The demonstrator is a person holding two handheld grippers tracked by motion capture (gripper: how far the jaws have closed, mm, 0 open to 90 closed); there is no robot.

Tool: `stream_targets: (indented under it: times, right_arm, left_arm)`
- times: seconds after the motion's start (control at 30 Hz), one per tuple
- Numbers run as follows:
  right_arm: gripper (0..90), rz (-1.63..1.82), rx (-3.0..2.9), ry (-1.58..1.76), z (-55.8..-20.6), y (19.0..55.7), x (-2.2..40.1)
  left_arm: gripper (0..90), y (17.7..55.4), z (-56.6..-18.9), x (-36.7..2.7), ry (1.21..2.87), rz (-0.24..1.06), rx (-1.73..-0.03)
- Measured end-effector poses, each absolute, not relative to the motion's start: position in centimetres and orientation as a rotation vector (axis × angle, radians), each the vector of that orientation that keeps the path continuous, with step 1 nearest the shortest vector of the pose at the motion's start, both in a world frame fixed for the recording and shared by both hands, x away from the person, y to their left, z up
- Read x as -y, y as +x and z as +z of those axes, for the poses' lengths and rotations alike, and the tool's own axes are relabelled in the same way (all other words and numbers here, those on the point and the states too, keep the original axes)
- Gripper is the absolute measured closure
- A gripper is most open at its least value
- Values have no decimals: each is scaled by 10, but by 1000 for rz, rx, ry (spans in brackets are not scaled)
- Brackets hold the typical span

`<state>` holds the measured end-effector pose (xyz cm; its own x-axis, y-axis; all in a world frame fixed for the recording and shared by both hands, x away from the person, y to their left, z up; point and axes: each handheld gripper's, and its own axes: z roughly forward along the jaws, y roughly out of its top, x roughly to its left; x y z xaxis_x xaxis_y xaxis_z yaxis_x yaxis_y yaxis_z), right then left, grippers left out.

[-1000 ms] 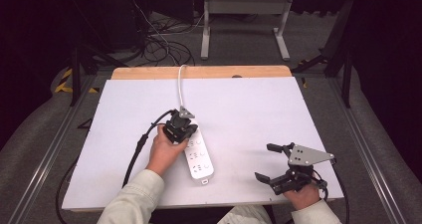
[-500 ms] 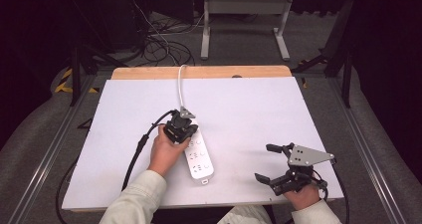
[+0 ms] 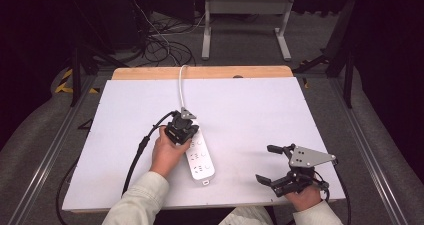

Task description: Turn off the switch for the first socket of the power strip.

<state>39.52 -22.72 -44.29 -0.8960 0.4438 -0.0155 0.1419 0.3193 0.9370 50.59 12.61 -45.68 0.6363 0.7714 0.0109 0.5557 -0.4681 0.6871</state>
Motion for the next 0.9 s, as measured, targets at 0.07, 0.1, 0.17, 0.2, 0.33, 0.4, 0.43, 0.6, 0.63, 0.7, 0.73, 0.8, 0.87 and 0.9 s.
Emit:
stream_targets:
  times: [0.07,0.1,0.17,0.2,0.33,0.4,0.43,0.6,0.63,0.7,0.73,0.8,0.87,0.9]
  right_arm:
    - [28,1604,-2319,529,-443,395,227]
    - [28,1604,-2319,529,-443,395,227]
    - [28,1605,-2319,528,-443,395,227]
    - [29,1604,-2319,528,-443,395,227]
    - [28,1603,-2320,527,-443,395,227]
    - [29,1603,-2320,527,-443,395,227]
    - [29,1602,-2321,526,-443,395,227]
    - [28,1603,-2323,524,-443,395,227]
    - [28,1603,-2323,524,-443,395,227]
    - [29,1602,-2323,522,-443,395,227]
    - [29,1600,-2323,522,-443,395,227]
    - [29,1600,-2323,520,-443,395,227]
    - [28,1602,-2322,519,-443,395,227]
    - [29,1598,-2322,524,-443,395,228]
  left_arm:
    - [900,506,-457,-126,2199,428,-1031]
    - [900,506,-457,-126,2198,427,-1030]
    - [900,505,-457,-125,2199,433,-1028]
    - [900,505,-457,-125,2203,444,-1026]
    - [900,504,-457,-123,2207,455,-1026]
    - [900,504,-457,-123,2205,455,-1026]
    - [900,504,-457,-124,2206,452,-1025]
    - [900,503,-457,-121,2210,473,-1028]
    - [900,503,-458,-121,2212,481,-1024]
    - [900,503,-458,-120,2216,489,-1022]
    - [900,503,-458,-120,2213,483,-1027]
    - [900,502,-459,-120,2204,486,-1029]
    - [900,503,-458,-121,2205,479,-1028]
    - [900,503,-458,-121,2208,479,-1030]
